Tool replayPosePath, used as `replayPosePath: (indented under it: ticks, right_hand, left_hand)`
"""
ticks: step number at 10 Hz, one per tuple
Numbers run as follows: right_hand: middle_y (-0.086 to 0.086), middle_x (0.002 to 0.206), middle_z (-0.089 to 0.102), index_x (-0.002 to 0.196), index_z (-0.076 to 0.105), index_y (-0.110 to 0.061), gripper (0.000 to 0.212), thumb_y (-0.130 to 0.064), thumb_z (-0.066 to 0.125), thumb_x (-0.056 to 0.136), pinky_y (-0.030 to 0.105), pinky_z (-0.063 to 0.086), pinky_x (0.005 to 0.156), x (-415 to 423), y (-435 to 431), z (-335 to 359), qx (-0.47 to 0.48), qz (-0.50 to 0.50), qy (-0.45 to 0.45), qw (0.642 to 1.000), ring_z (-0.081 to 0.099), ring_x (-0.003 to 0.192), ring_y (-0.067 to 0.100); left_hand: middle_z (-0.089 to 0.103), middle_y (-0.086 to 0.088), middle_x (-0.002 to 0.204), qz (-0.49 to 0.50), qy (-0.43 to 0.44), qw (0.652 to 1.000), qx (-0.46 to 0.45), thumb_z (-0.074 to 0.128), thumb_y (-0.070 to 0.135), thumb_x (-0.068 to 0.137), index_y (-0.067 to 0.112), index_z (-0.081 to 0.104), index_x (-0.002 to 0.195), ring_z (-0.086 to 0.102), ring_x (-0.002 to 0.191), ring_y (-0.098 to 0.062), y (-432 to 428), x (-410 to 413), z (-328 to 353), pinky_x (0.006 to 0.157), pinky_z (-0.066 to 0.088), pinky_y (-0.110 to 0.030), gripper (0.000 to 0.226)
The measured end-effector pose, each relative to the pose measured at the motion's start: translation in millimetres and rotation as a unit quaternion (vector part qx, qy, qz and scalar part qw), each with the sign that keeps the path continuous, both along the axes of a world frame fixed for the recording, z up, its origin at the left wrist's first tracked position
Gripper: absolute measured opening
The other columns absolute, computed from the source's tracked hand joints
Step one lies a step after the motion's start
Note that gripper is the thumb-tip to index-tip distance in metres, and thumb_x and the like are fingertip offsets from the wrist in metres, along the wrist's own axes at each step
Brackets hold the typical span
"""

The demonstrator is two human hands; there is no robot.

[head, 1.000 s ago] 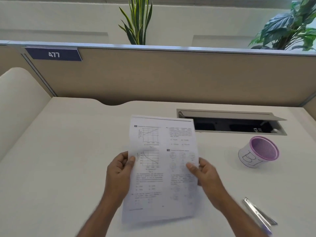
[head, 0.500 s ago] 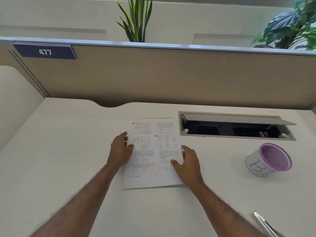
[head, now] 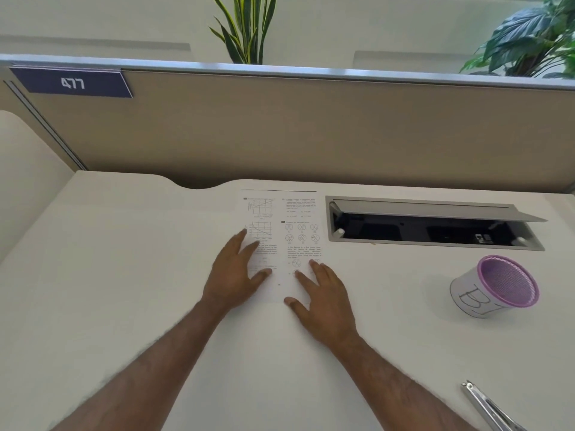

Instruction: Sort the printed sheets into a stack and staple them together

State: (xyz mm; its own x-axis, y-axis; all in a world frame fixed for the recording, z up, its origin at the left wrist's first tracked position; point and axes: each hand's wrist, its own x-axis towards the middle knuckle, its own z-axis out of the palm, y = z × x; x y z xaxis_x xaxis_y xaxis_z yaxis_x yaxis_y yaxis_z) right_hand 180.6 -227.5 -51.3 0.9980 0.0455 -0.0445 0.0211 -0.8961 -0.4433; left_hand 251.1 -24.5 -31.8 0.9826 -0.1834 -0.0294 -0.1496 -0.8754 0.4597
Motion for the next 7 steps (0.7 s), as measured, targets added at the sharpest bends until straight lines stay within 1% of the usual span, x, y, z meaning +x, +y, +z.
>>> replayPosePath:
  ticks: [1, 2, 3, 4, 5, 6, 7]
  right_hand:
    - [0.005, 0.158, 0.031, 0.141, 0.047, -0.029, 0.062, -0.059, 0.043, 0.086, 0.040, 0.018, 0.118, 4, 5, 1, -0.009, -0.006, -0.004, 1.000, 0.025, 0.146, 0.026]
    - [0.005, 0.157, 0.034, 0.139, 0.049, -0.029, 0.060, -0.058, 0.047, 0.087, 0.041, 0.021, 0.117, 6, 5, 3, -0.016, -0.007, -0.003, 1.000, 0.028, 0.144, 0.027]
    - [0.004, 0.157, 0.034, 0.140, 0.049, -0.029, 0.060, -0.058, 0.047, 0.087, 0.041, 0.021, 0.117, 6, 4, 4, -0.024, -0.001, 0.000, 1.000, 0.028, 0.144, 0.026]
    - [0.004, 0.158, 0.032, 0.141, 0.046, -0.028, 0.062, -0.058, 0.049, 0.087, 0.040, 0.015, 0.118, 6, 3, 10, -0.013, 0.005, 0.004, 1.000, 0.024, 0.146, 0.026]
    - [0.004, 0.152, 0.042, 0.137, 0.052, -0.024, 0.060, -0.056, 0.051, 0.086, 0.042, 0.019, 0.118, 4, -4, 17, 0.000, -0.005, -0.044, 0.999, 0.031, 0.143, 0.026]
    - [0.002, 0.144, 0.052, 0.127, 0.060, -0.021, 0.055, -0.057, 0.050, 0.086, 0.041, 0.029, 0.115, -3, -17, 22, 0.008, -0.028, -0.075, 0.997, 0.040, 0.138, 0.025]
    - [-0.001, 0.144, 0.051, 0.128, 0.059, -0.023, 0.072, -0.073, 0.034, 0.083, 0.038, 0.027, 0.116, -18, -35, 29, 0.016, -0.022, -0.044, 0.999, 0.039, 0.138, 0.021]
  left_hand:
    - [0.024, -0.007, 0.164, -0.035, 0.040, 0.998, 0.031, 0.041, 0.070, 0.078, 0.017, 0.043, 0.148, 0.021, 0.152, -0.025, -1, -3, -5, 0.124, 0.020, -0.041, 0.088]
    - [0.024, -0.006, 0.165, -0.043, 0.055, 0.997, 0.033, 0.031, 0.073, 0.076, 0.017, 0.040, 0.149, 0.018, 0.153, -0.023, -1, -2, -5, 0.125, 0.015, -0.041, 0.092]
    - [0.023, -0.006, 0.165, -0.042, 0.056, 0.997, 0.041, 0.040, 0.064, 0.081, 0.017, 0.040, 0.150, 0.018, 0.153, -0.023, -1, -1, -5, 0.125, 0.016, -0.041, 0.083]
    - [0.021, -0.007, 0.166, -0.049, 0.050, 0.996, 0.055, 0.043, 0.061, 0.085, 0.017, 0.037, 0.151, 0.017, 0.154, -0.023, -2, -3, -1, 0.125, 0.015, -0.042, 0.079]
    - [0.026, -0.005, 0.164, -0.033, 0.003, 0.999, 0.039, 0.051, 0.056, 0.091, 0.020, 0.038, 0.150, 0.023, 0.152, -0.024, -5, -12, 4, 0.123, 0.020, -0.042, 0.071]
    - [0.036, -0.006, 0.160, -0.034, -0.023, 0.999, 0.035, 0.046, 0.061, 0.089, 0.018, 0.046, 0.145, 0.032, 0.149, -0.024, -6, -26, 9, 0.120, 0.027, -0.039, 0.071]
    - [0.039, -0.007, 0.158, -0.052, -0.021, 0.998, 0.033, 0.035, 0.067, 0.083, 0.016, 0.050, 0.143, 0.034, 0.148, -0.024, -4, -43, 8, 0.119, 0.026, -0.036, 0.080]
